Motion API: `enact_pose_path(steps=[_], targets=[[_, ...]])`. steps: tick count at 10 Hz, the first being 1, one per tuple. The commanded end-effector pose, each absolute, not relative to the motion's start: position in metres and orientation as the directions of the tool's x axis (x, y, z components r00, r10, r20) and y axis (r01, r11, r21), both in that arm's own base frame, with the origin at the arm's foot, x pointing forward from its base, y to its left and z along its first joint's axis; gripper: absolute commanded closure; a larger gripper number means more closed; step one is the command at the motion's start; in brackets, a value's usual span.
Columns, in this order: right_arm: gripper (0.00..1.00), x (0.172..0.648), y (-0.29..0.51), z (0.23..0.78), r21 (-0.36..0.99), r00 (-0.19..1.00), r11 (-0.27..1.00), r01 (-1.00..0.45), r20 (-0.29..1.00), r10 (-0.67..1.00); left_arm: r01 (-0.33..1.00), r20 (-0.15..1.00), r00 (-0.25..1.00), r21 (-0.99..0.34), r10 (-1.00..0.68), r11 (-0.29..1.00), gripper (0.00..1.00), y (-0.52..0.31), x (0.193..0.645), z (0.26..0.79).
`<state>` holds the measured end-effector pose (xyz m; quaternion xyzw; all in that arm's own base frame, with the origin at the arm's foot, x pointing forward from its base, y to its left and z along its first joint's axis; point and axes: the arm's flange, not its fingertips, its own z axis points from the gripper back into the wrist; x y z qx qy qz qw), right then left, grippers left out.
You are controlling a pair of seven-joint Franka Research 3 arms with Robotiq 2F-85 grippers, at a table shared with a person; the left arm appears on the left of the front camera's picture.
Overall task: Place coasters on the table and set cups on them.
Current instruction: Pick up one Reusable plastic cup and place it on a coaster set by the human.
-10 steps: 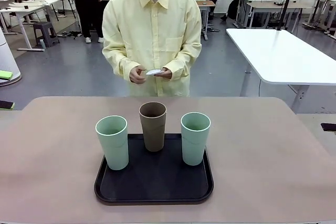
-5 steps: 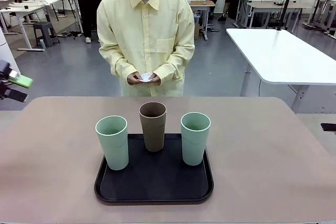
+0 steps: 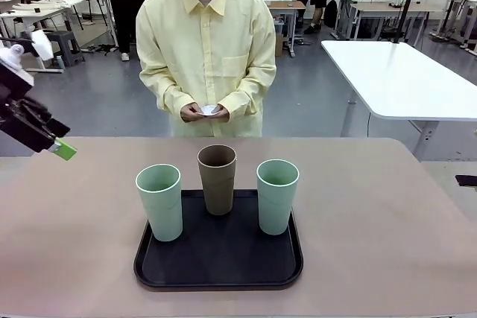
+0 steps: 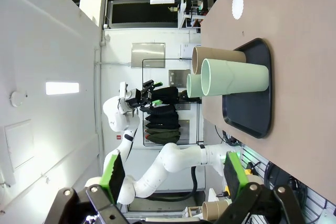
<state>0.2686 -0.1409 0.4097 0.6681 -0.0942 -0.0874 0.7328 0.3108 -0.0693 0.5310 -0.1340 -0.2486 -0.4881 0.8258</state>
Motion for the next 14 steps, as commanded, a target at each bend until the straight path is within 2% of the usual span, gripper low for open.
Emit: enact_pose_path(steps=[1, 3, 4, 10, 11, 12, 14], targets=[[0.0, 0.268, -0.142, 0.41, 0.996, 0.967, 0.084, -0.002, 0.023, -0.256, 0.862, 0.488, 0.349, 0.169, -0.8, 0.479, 0.0, -0.079, 0.293, 0.49], [0.0, 0.268, -0.142, 0.41, 0.996, 0.967, 0.084, -0.002, 0.023, -0.256, 0.846, 0.359, 0.359, 0.264, -0.862, 0.463, 0.0, -0.09, 0.299, 0.477], [0.0, 0.268, -0.142, 0.41, 0.996, 0.967, 0.084, -0.002, 0.023, -0.256, 0.88, 0.48, 0.327, 0.158, -0.814, 0.447, 0.0, -0.091, 0.317, 0.529], [0.0, 0.268, -0.142, 0.41, 0.996, 0.967, 0.084, -0.002, 0.023, -0.256, 0.872, 0.462, 0.34, 0.172, -0.819, 0.459, 0.0, -0.09, 0.32, 0.526], [0.0, 0.268, -0.142, 0.41, 0.996, 0.967, 0.084, -0.002, 0.023, -0.256, 0.944, 0.479, 0.141, 0.198, -0.866, 0.263, 0.0, -0.089, 0.333, 0.515], [0.0, 0.268, -0.142, 0.41, 0.996, 0.967, 0.084, -0.002, 0.023, -0.256, 0.979, 0.512, 0.024, 0.162, -0.859, 0.124, 0.0, -0.084, 0.338, 0.503], [0.0, 0.268, -0.142, 0.41, 0.996, 0.967, 0.084, -0.002, 0.023, -0.256, 0.997, 0.536, -0.054, 0.071, -0.843, -0.019, 0.0, -0.067, 0.346, 0.488]])
